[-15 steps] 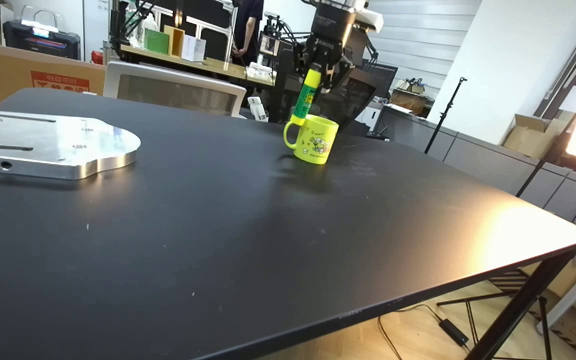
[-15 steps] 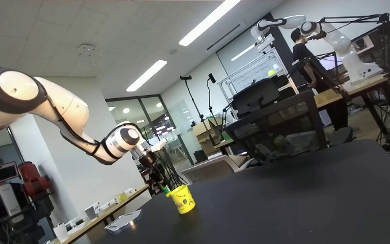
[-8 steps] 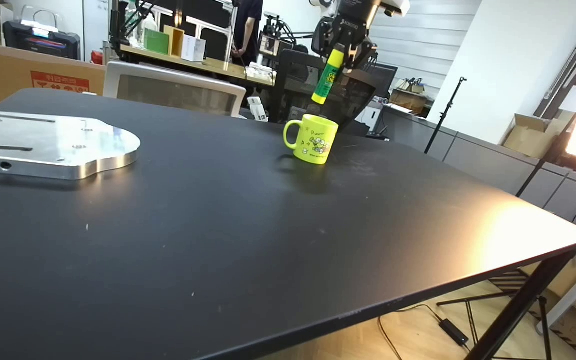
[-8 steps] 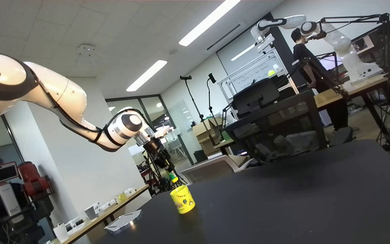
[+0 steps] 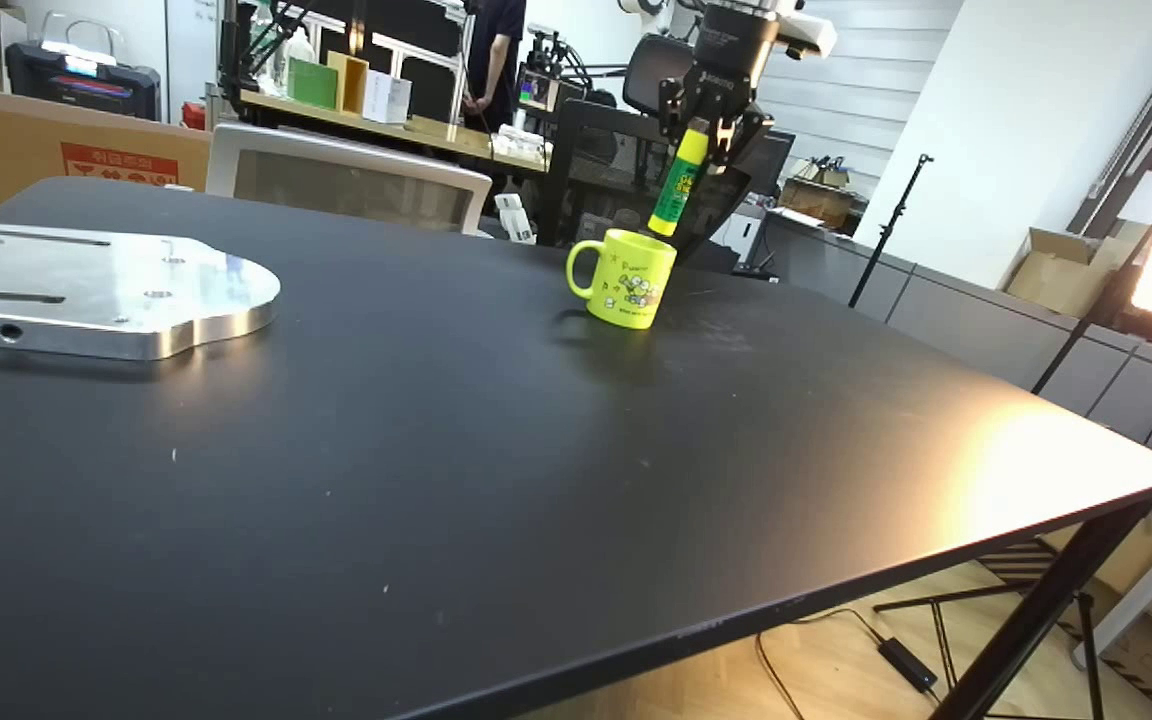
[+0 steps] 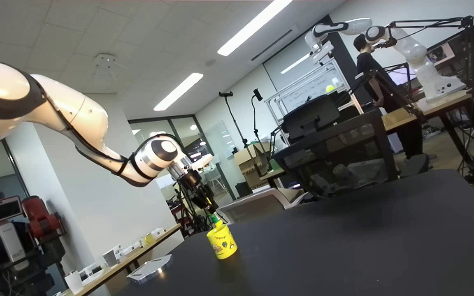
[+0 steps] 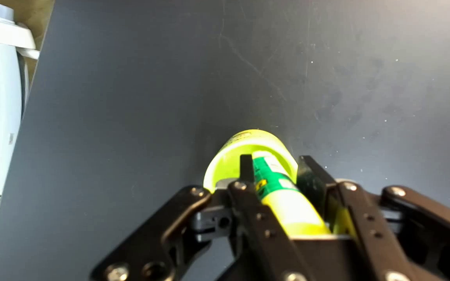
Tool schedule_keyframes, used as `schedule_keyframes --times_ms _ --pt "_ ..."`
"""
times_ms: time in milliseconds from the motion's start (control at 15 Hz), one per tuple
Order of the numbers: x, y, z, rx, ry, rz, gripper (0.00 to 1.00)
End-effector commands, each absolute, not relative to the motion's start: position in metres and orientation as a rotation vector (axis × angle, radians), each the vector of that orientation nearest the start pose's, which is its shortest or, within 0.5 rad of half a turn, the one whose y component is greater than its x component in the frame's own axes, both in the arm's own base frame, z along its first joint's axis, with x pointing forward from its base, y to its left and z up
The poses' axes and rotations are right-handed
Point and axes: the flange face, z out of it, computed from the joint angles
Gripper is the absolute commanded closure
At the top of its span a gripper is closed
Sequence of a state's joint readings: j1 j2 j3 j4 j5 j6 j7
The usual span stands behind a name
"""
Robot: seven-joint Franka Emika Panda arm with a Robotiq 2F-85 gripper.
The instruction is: Take the gluestick from the table and put it in the yellow cup then remove it and put it on the table then put it back in the yellow cup
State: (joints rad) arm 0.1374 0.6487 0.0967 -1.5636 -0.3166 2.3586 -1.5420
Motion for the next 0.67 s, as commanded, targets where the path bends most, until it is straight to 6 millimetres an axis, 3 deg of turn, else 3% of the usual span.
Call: schedule_keyframes --times_ms 0,533,600 --pt "0.696 0.161 0.271 1.657 2.396 -0.029 0.91" --pt "0.698 0.16 0.218 1.693 2.381 -0.132 0.91" --pt "0.698 0.161 0.214 1.695 2.38 -0.136 0.41"
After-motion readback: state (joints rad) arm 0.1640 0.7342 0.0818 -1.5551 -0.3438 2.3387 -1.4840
